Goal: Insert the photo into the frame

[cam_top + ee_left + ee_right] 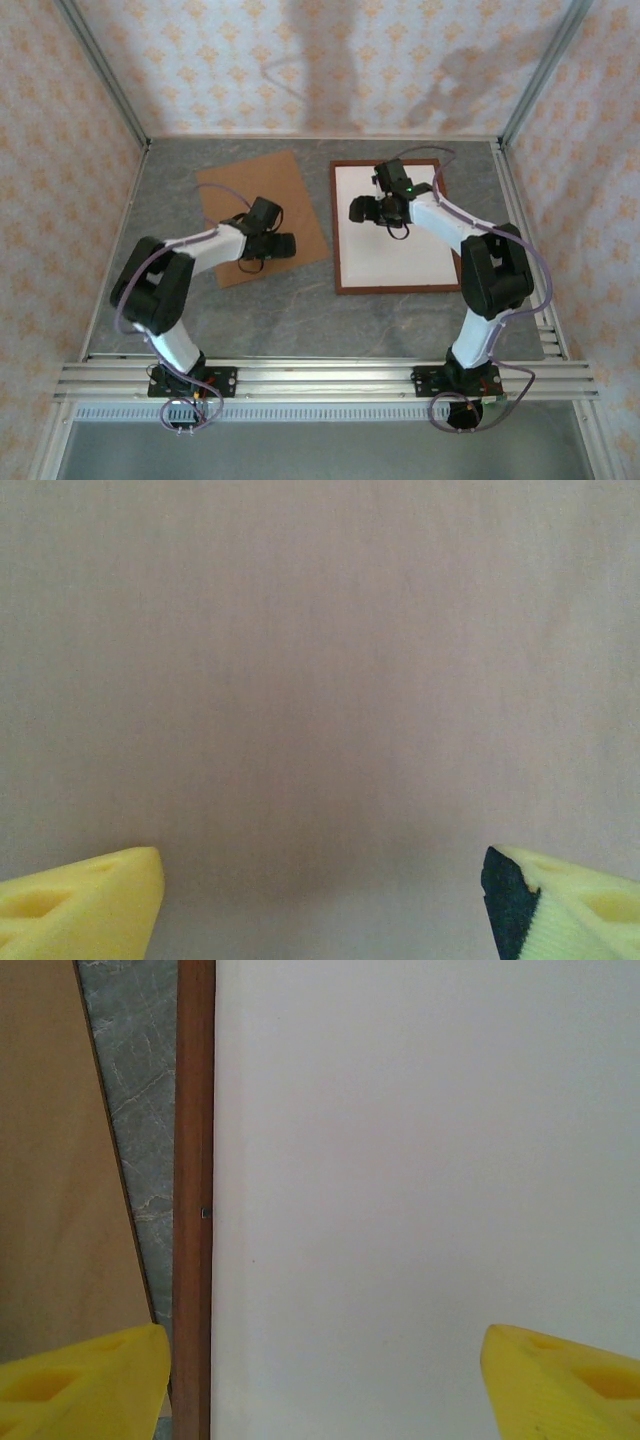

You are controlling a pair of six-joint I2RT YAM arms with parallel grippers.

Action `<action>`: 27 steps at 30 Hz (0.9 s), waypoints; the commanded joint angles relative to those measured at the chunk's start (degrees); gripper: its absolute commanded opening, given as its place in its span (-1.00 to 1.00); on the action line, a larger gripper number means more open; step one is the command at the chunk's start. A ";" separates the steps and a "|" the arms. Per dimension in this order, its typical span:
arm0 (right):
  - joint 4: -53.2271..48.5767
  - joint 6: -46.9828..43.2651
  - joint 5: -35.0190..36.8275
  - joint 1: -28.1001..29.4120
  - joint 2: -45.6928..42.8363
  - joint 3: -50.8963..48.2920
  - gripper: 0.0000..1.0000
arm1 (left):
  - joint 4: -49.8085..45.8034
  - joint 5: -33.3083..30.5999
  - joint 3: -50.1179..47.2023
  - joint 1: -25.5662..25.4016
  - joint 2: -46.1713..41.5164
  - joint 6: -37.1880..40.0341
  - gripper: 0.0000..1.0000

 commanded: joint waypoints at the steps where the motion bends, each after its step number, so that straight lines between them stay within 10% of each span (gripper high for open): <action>1: 0.29 1.10 1.04 2.30 -3.47 -0.41 0.62 | -1.68 -0.02 -2.90 0.16 -8.76 -0.59 0.70; 9: 4.90 3.16 3.90 12.30 3.34 7.46 0.74 | 2.72 -8.93 -2.05 10.49 -13.17 -2.26 0.87; 17: 3.98 7.67 11.63 14.08 18.66 23.41 0.89 | 3.88 -6.11 8.34 23.80 0.94 -1.96 0.94; 27: -4.86 8.81 10.73 14.06 35.81 43.81 0.76 | -1.93 -0.26 18.36 28.15 12.50 2.38 0.85</action>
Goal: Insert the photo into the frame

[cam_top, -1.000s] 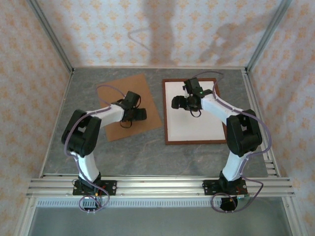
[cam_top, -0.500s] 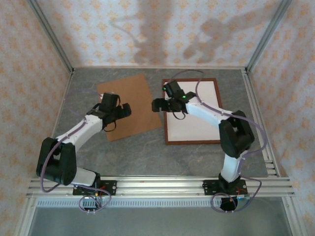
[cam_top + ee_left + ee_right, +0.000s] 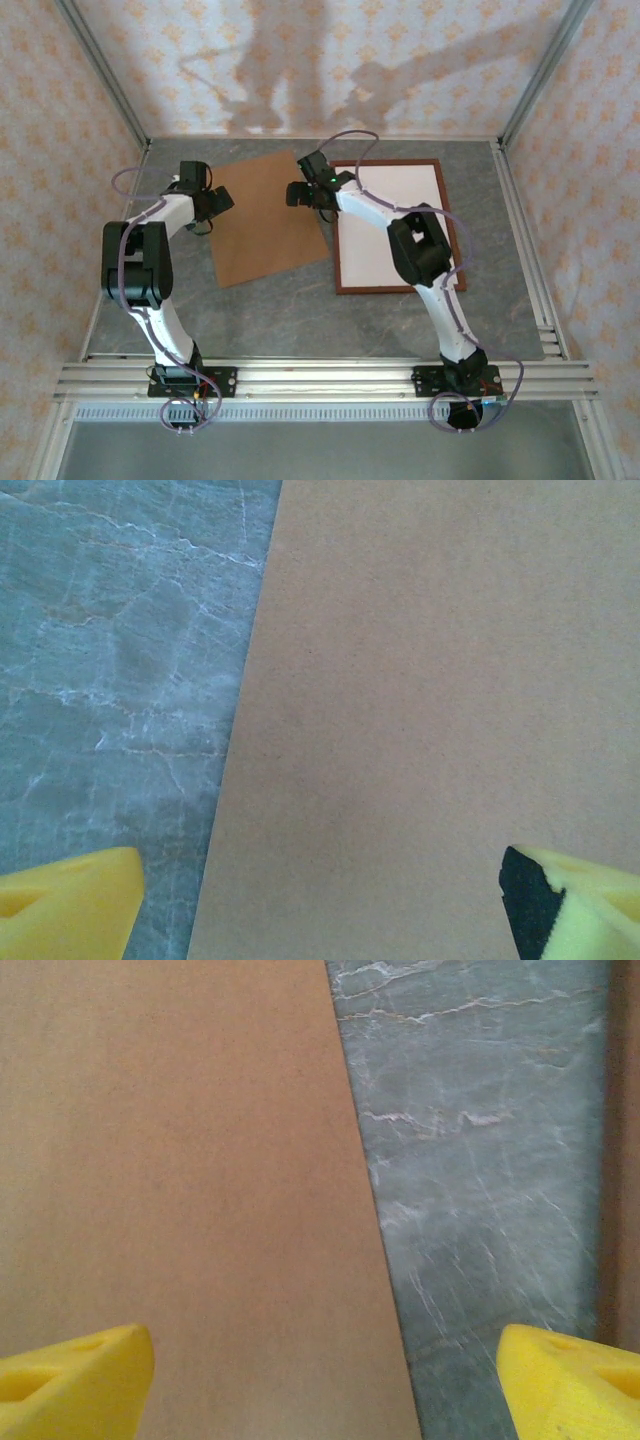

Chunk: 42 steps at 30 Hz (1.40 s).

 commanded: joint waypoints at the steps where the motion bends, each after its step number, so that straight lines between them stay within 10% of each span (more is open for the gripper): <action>1: -5.46 0.78 0.96 -0.15 3.64 5.35 0.75 | -3.53 2.60 2.97 0.43 1.99 2.27 0.84; 42: -3.25 5.34 -14.52 1.27 6.94 6.17 0.33 | 0.32 13.06 -2.88 0.48 4.99 -0.38 0.73</action>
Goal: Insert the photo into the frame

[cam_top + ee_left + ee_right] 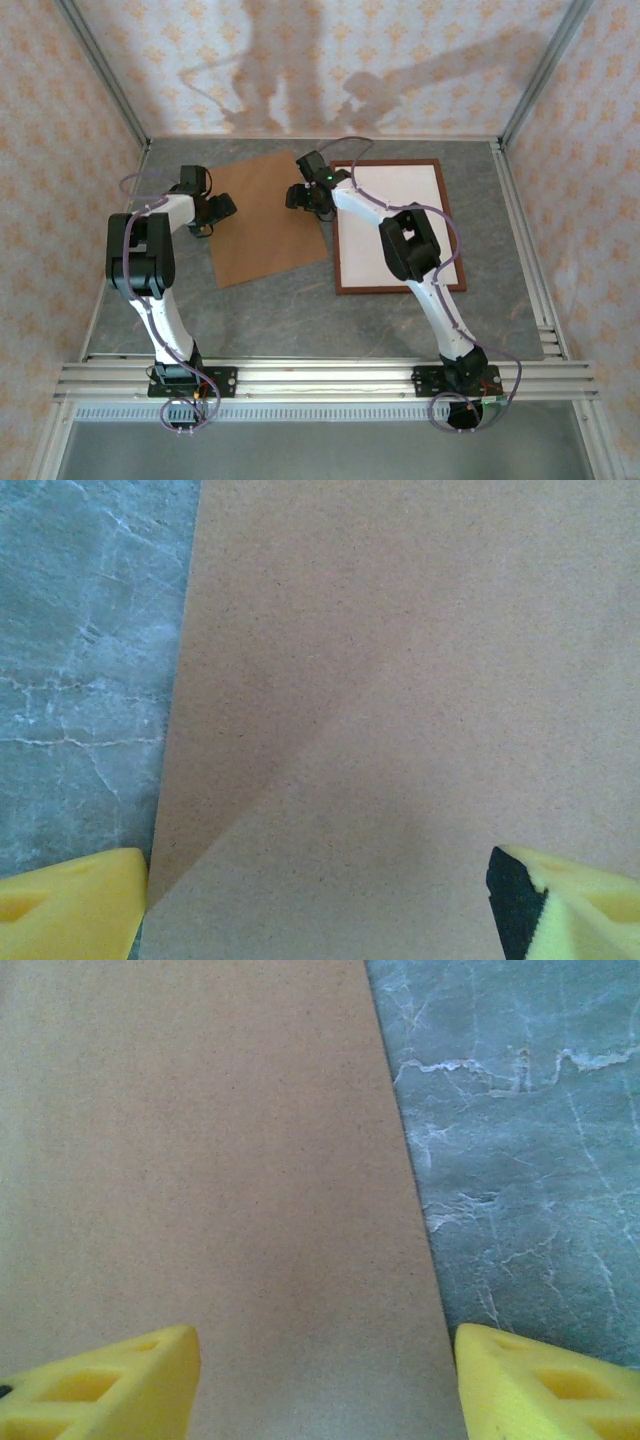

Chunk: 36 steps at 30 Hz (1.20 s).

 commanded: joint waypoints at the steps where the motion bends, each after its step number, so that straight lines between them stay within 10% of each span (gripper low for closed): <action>1: 0.73 1.68 -6.04 1.98 0.93 -0.59 0.32 | -0.02 6.54 -3.06 -0.59 0.55 -2.15 0.72; 36: 8.08 9.74 -8.45 1.98 -7.46 -14.76 0.69 | 22.91 26.32 -15.55 1.68 -15.62 -20.24 0.52</action>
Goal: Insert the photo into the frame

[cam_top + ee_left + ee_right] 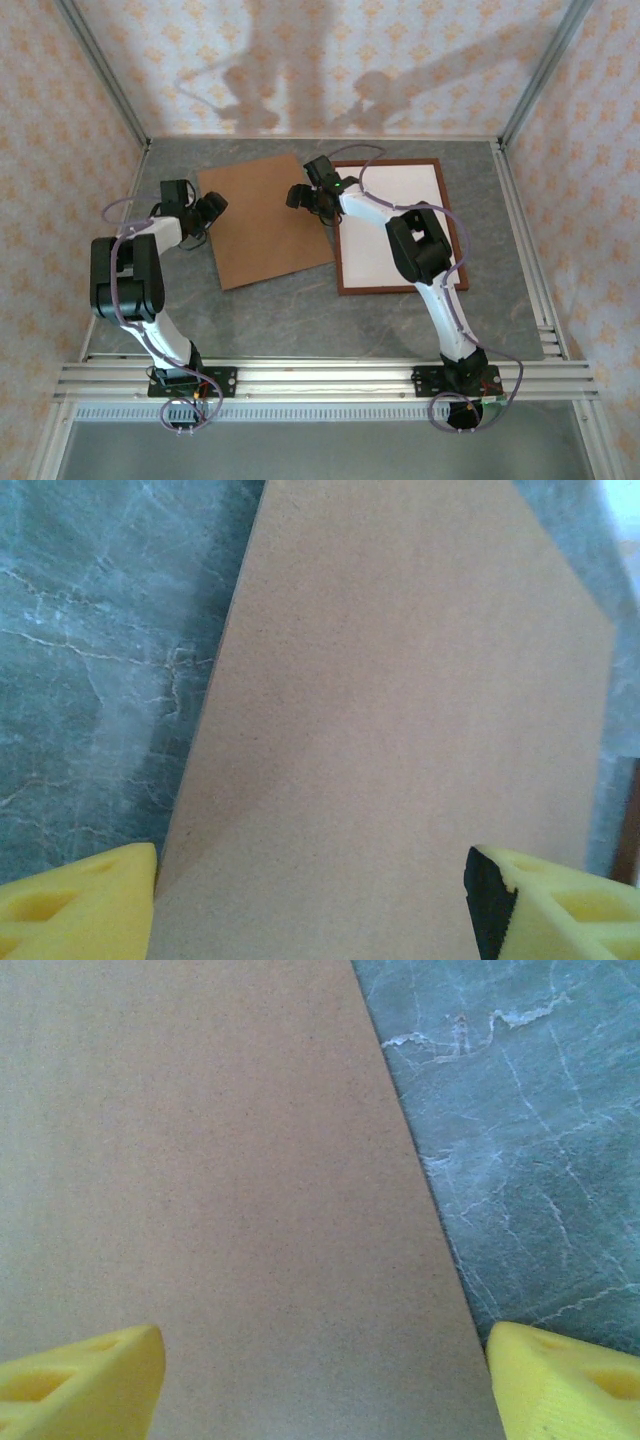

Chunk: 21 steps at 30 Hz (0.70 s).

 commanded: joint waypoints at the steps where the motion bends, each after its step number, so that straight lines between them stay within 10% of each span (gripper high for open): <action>1: -1.50 3.37 -7.77 2.59 -1.10 -2.33 0.69 | 7.12 13.64 -0.85 -2.59 -3.97 -5.83 0.52; 21: 8.72 11.60 -13.01 4.95 -3.72 -7.56 0.77 | 15.13 19.05 -5.19 -3.30 -16.37 -19.42 0.48</action>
